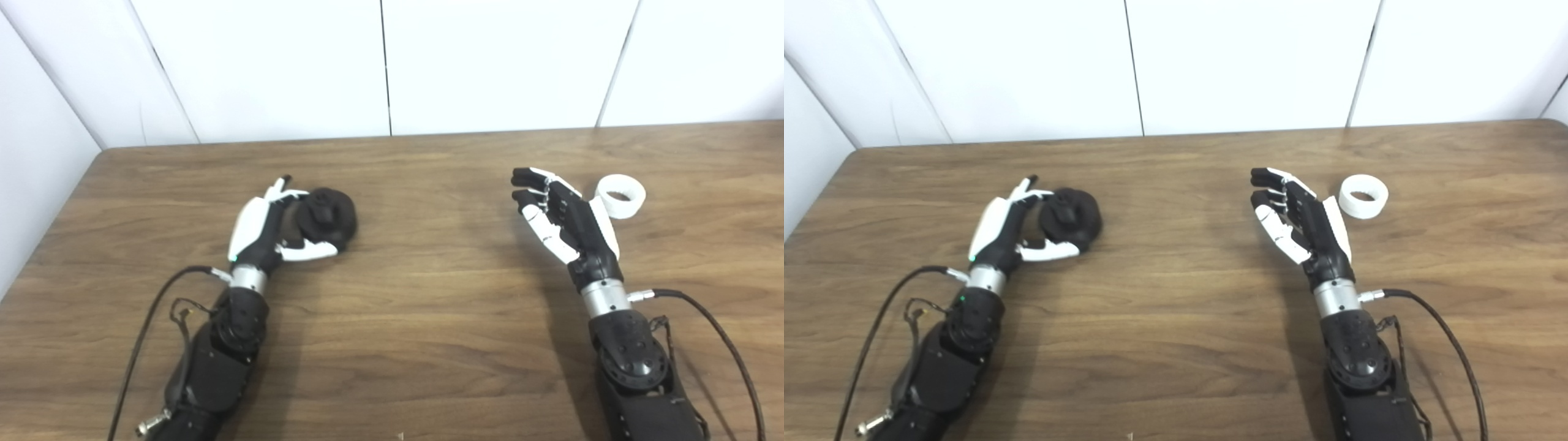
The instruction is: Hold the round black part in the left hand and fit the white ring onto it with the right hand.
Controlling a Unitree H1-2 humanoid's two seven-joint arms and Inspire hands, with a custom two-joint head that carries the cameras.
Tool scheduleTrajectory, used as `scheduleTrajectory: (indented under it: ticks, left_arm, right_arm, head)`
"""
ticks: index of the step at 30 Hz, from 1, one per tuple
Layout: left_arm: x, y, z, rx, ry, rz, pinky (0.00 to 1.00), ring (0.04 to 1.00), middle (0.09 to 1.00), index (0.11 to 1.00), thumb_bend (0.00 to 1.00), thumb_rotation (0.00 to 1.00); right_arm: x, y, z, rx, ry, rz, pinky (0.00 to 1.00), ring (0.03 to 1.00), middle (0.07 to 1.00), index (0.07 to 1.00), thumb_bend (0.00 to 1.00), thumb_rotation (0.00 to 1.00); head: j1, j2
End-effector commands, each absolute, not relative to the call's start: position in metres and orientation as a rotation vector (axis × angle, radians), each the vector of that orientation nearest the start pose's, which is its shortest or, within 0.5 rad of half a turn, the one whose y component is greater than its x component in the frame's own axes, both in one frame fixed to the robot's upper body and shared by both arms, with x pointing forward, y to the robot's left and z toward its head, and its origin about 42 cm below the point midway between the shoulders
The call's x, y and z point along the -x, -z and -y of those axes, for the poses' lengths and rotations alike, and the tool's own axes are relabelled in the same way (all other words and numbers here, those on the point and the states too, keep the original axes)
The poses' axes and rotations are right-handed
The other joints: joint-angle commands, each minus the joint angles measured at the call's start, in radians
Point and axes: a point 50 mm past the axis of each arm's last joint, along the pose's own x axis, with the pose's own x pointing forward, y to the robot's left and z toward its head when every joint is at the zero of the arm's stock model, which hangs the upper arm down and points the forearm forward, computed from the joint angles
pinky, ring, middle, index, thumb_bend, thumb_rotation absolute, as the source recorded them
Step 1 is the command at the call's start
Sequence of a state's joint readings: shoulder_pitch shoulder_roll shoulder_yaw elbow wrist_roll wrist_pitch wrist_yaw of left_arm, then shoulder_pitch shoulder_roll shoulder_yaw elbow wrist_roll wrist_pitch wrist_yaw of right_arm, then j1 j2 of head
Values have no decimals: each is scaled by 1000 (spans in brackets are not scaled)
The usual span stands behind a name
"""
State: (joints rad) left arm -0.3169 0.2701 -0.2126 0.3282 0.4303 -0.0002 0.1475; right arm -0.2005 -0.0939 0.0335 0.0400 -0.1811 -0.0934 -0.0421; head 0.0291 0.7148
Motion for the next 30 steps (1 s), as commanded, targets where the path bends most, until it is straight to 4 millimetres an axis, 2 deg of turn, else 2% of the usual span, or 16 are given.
scheduleTrajectory:
  ticks: [1,5,10,14,21,24,30]
  left_arm:
    - [-377,-117,-230,-738,158,100,993,1000,1000,667,936,317]
    - [-363,-120,-211,-742,237,126,1000,1000,1000,656,940,308]
    - [-351,-121,-198,-743,301,157,1000,1000,1000,651,935,291]
    - [-340,-115,-184,-766,366,180,1000,1000,1000,650,962,343]
    - [-324,-117,-160,-769,457,221,1000,1000,1000,648,978,388]
    - [-320,-116,-155,-764,477,230,1000,1000,1000,647,990,409]
    - [-314,-113,-147,-743,521,231,1000,1000,1000,642,983,386]
  right_arm:
    - [-356,-181,214,269,-35,360,664,727,768,763,394,635]
    - [-356,-183,215,265,-33,362,666,726,769,765,403,644]
    - [-356,-183,215,262,-32,365,665,723,767,765,404,646]
    - [-356,-183,215,260,-30,368,663,722,766,764,405,651]
    - [-354,-182,215,257,-27,366,666,723,769,766,399,641]
    - [-354,-182,214,260,-23,363,666,723,771,767,398,644]
    - [-352,-180,213,256,-24,364,661,724,764,762,389,638]
  head:
    - [1,1]
    - [1,3]
    - [2,3]
    - [-3,6]
    - [-5,7]
    - [-10,9]
    - [-30,10]
